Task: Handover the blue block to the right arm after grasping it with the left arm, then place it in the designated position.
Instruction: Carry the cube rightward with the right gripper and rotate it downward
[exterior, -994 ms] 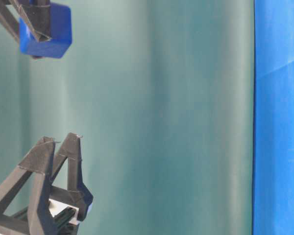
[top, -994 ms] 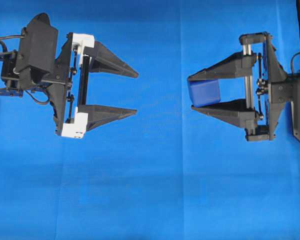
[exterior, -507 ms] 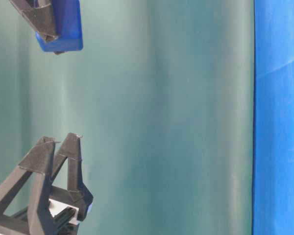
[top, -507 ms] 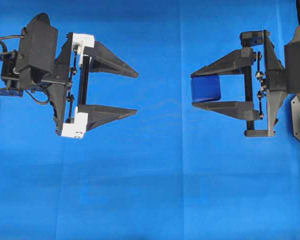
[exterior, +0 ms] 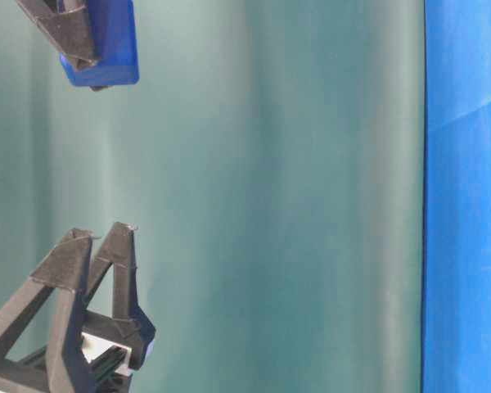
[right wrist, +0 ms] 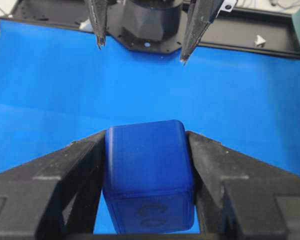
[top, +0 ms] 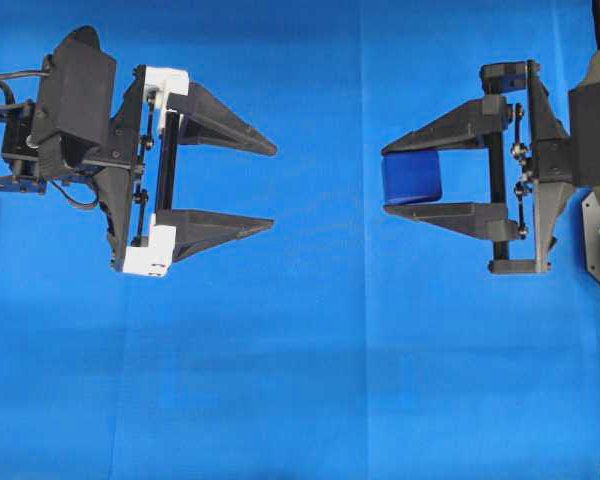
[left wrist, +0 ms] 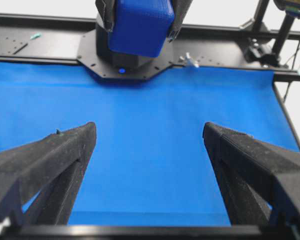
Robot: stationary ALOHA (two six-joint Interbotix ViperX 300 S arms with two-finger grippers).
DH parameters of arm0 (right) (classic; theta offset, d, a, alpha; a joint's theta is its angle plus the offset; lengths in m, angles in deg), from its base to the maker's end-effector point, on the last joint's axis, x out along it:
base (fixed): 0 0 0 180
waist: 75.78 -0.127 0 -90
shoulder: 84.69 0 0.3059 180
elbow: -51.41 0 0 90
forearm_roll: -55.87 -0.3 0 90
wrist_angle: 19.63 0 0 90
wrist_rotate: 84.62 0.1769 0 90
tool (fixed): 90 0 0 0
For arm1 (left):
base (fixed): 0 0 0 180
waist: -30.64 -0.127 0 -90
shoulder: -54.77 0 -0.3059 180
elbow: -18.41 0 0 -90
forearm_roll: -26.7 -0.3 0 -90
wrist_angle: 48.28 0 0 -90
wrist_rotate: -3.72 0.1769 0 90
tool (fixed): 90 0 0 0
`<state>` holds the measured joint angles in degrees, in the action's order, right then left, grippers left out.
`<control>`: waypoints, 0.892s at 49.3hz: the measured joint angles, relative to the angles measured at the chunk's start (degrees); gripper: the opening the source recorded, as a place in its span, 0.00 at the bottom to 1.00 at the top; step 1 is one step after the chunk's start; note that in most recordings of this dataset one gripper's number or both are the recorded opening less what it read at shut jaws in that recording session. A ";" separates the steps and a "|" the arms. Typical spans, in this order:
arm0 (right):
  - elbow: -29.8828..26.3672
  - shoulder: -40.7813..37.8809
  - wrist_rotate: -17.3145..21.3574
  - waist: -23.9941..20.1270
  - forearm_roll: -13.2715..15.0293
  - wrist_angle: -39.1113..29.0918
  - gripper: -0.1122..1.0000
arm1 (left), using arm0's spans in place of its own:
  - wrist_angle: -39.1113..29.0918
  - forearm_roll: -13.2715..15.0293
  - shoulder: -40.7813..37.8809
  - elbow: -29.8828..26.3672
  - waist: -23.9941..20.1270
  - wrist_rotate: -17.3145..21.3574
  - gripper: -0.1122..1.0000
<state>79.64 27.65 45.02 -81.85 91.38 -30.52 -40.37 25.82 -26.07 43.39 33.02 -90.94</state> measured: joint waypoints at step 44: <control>0.00 0.09 0.44 0.00 -0.09 -0.88 0.48 | 0.09 0.00 0.09 0.09 0.09 -0.09 0.93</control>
<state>79.64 27.74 45.46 -81.85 91.29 -31.40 -40.28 25.82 -25.98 43.48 33.11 -91.02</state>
